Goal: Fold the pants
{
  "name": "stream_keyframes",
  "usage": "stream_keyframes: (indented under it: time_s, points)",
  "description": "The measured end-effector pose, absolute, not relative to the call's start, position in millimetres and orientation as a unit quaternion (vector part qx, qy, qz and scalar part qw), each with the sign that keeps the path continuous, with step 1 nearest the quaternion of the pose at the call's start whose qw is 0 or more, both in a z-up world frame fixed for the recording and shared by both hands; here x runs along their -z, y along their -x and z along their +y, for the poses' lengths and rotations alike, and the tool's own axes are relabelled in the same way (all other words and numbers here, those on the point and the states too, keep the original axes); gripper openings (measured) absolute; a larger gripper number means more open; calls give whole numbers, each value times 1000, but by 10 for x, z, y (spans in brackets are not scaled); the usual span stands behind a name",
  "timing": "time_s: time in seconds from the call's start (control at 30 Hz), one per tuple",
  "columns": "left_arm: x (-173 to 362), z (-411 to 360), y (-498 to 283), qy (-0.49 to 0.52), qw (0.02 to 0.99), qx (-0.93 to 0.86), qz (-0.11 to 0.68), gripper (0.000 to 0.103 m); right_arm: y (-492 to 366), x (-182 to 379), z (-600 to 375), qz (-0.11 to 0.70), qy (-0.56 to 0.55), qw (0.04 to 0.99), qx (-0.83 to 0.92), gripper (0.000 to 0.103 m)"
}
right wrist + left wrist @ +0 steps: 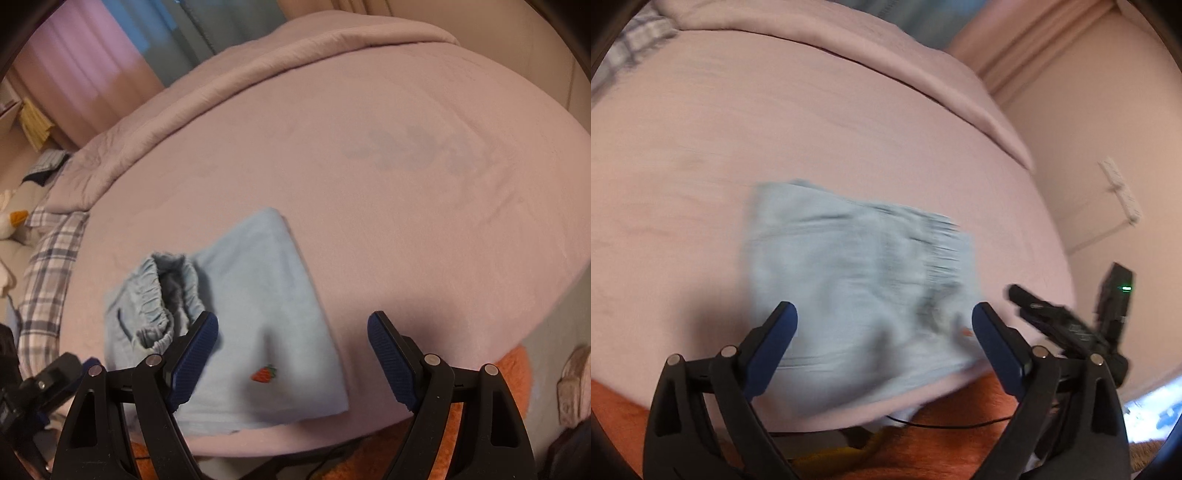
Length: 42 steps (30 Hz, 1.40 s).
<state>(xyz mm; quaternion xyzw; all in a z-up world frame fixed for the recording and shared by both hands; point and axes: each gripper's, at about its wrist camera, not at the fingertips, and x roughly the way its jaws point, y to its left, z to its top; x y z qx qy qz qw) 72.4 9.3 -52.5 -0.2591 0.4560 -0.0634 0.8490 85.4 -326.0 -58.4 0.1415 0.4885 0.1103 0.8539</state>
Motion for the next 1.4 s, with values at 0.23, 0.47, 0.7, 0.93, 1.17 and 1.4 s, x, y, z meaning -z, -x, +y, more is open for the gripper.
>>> stream_keyframes:
  time_s: [0.23, 0.47, 0.7, 0.93, 1.17, 1.4]
  points:
    - [849, 643, -515, 300, 827, -41, 474, 95, -1019, 680, -2722, 510, -123, 828, -198, 97]
    - [851, 826, -402, 309, 825, -66, 468, 89, -1237, 950, -2183, 540, -84, 803, -237, 97]
    - [795, 790, -499, 310, 827, -54, 466, 82, -1180, 970, -2088, 530, -65, 812, -237, 62]
    - [613, 585, -744, 284, 844, -6, 454, 67, -1070, 561, -2364, 489, -119, 824, -259, 31]
    - [848, 132, -1205, 243, 838, 60, 484, 36, -981, 474, -2890, 466, -92, 865, -165, 31]
    - [1208, 27, -1242, 239, 816, 66, 522, 38, -1023, 866, -2925, 498, -92, 853, -124, 31]
